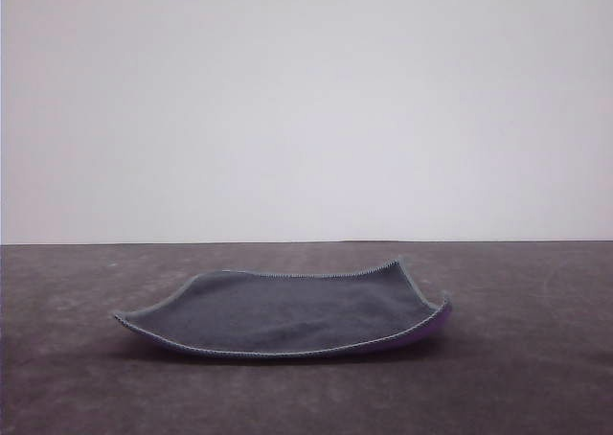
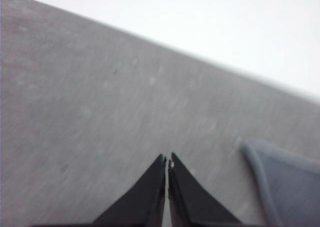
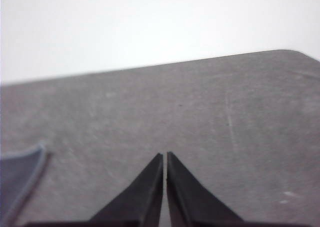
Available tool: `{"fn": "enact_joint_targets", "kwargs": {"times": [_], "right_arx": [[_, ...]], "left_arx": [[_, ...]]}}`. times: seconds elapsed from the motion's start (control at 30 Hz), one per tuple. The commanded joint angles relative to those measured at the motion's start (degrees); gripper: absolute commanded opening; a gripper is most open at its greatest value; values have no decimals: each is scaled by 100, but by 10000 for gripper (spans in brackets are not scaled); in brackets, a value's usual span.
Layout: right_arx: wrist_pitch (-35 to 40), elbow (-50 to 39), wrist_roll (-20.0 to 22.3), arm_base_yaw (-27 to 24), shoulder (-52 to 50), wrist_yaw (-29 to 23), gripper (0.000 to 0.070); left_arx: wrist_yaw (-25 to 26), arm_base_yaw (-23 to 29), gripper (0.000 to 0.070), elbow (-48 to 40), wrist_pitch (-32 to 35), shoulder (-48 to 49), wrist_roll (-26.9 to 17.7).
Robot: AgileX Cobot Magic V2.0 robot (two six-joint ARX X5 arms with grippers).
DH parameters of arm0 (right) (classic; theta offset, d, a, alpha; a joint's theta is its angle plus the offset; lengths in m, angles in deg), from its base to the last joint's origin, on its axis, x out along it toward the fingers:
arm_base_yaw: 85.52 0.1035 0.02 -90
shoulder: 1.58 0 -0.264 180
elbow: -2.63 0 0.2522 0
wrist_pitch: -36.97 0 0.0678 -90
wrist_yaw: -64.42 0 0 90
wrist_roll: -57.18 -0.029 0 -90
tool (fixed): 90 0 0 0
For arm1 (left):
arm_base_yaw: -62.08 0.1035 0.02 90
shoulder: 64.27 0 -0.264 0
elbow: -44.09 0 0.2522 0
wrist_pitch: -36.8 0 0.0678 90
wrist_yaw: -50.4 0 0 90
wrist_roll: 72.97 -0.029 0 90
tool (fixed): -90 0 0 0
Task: Fold clothes
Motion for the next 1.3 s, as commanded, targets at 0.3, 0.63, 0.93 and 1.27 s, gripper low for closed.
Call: {"fn": "enact_joint_targets", "kwargs": {"times": [0.3, 0.63, 0.93, 1.27], "right_arx": [[-941, 1351, -1202, -2, 154, 708, 4], [-3011, 3072, -339, -2, 1611, 1286, 4], [-3090, 3329, 28, 237, 2637, 1845, 4], [-2780, 3329, 83, 1233, 2907, 1880, 6]], "left_arx": [[0, -2, 4, 1436, -1072, -371, 511], [435, -7, 3, 3114, -3119, -1946, -256], [1112, -299, 3, 3787, -3584, -3184, -359], [732, -1854, 3, 4110, -3405, -3538, -1810]]}}
